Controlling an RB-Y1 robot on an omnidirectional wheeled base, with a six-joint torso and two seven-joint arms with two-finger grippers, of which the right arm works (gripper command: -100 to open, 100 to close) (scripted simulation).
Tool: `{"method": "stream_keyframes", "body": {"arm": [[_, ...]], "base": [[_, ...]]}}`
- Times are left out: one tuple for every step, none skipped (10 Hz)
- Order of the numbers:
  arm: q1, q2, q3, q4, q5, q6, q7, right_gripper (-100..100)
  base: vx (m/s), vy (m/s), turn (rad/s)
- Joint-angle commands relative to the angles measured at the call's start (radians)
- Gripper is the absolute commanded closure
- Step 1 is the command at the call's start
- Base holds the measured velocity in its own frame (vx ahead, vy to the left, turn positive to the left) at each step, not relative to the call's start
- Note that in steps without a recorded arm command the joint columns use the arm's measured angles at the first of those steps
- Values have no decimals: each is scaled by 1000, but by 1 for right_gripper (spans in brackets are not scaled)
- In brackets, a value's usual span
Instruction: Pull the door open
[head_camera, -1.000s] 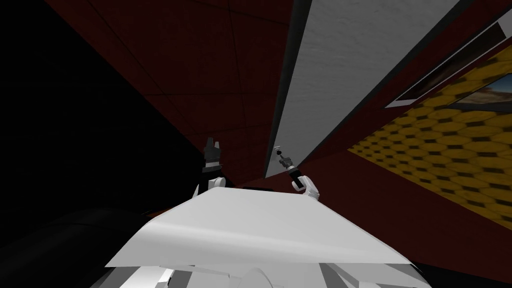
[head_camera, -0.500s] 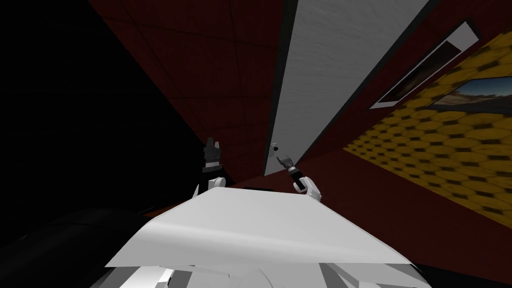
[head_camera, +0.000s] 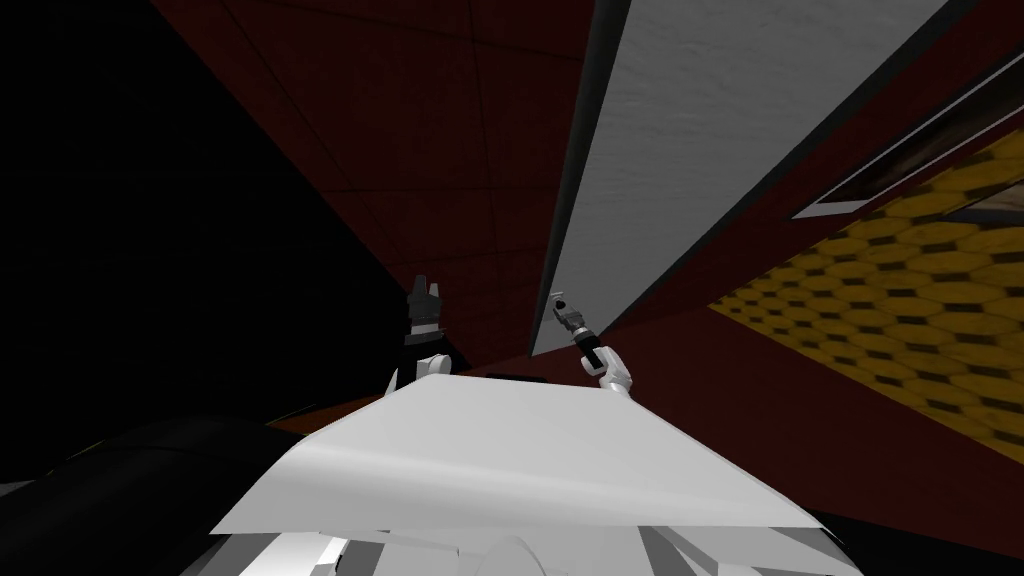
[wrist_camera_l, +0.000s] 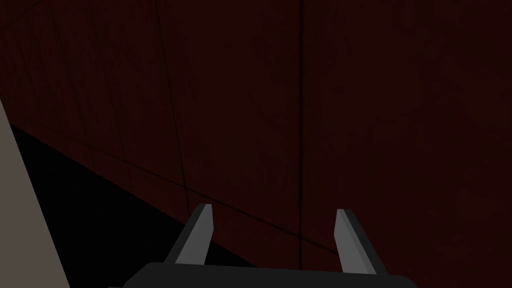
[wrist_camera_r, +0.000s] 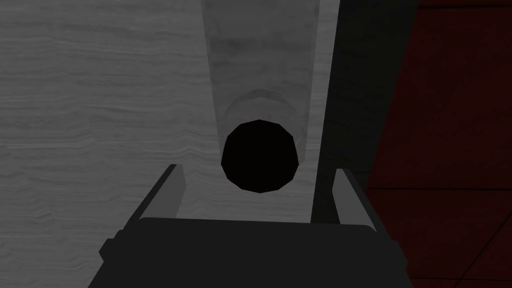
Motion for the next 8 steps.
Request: {"method": "stream_keyframes", "body": {"arm": [[-36,14,-12,35,-3,15,21,-100],[-25,8,-10,27,-3,6,14,-100],[-25,8,-10,27,-3,6,14,100],[-25,8,-10,27,-3,6,14,100],[-25,8,-10,27,-3,6,14,100],[-25,8,-10,27,-3,6,14,100],[-25,8,-10,27,-3,6,14,100],[-25,8,-10,27,-3,6,14,100]], "base": [[122,-2,139],[56,-3,30],[-7,1,-24],[-23,7,7],[-15,0,-5],[-8,-2,0],[0,0,0],[0,0,0]]}}
